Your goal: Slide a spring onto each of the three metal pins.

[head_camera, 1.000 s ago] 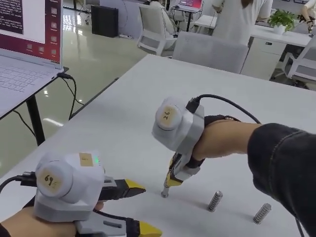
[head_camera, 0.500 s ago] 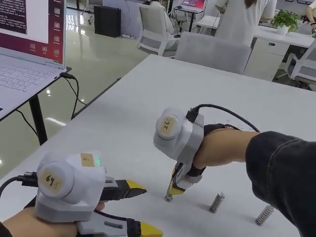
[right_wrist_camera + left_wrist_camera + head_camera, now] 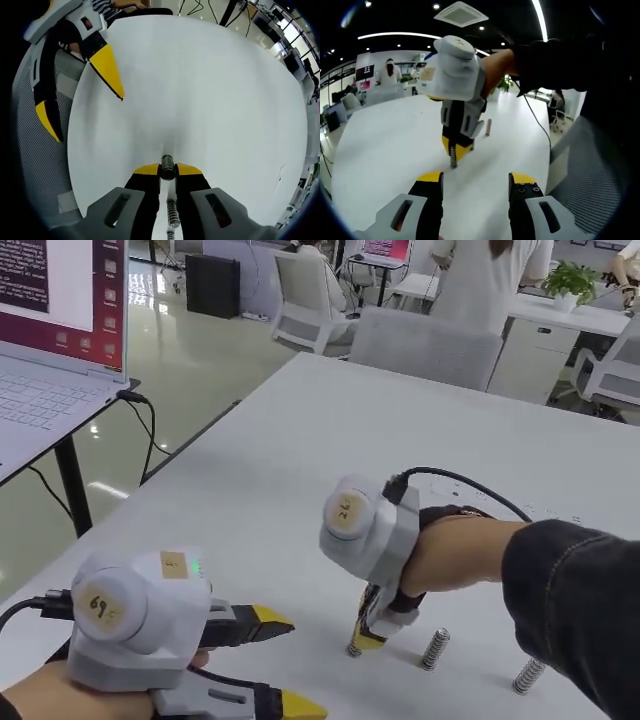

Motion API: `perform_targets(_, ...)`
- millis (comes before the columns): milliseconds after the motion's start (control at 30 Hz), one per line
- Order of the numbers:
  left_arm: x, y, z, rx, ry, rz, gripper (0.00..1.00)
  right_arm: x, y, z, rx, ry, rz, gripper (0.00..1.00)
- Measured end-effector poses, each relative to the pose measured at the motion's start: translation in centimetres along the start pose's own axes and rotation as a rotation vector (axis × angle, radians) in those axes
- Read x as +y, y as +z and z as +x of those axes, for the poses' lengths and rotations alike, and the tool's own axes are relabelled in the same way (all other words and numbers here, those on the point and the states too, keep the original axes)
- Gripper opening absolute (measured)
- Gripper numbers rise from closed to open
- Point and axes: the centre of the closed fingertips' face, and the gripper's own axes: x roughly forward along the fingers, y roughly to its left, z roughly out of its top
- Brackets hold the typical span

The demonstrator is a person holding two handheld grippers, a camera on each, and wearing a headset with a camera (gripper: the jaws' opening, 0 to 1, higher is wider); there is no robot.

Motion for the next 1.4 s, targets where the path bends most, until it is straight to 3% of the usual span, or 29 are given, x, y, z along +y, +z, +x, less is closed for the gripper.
perform_targets(133, 0.0, 0.0, 0.0, -0.001, 0.001, 0.000, 0.47, 0.0, -0.5, 0.2, 0.015, -0.004, 0.003, 0.08)
perform_targets(1400, 0.1, -0.1, -0.1, -0.004, 0.003, -0.007, 0.46, 0.1, -0.5, 1.3, 0.018, 0.000, 0.007, 0.09)
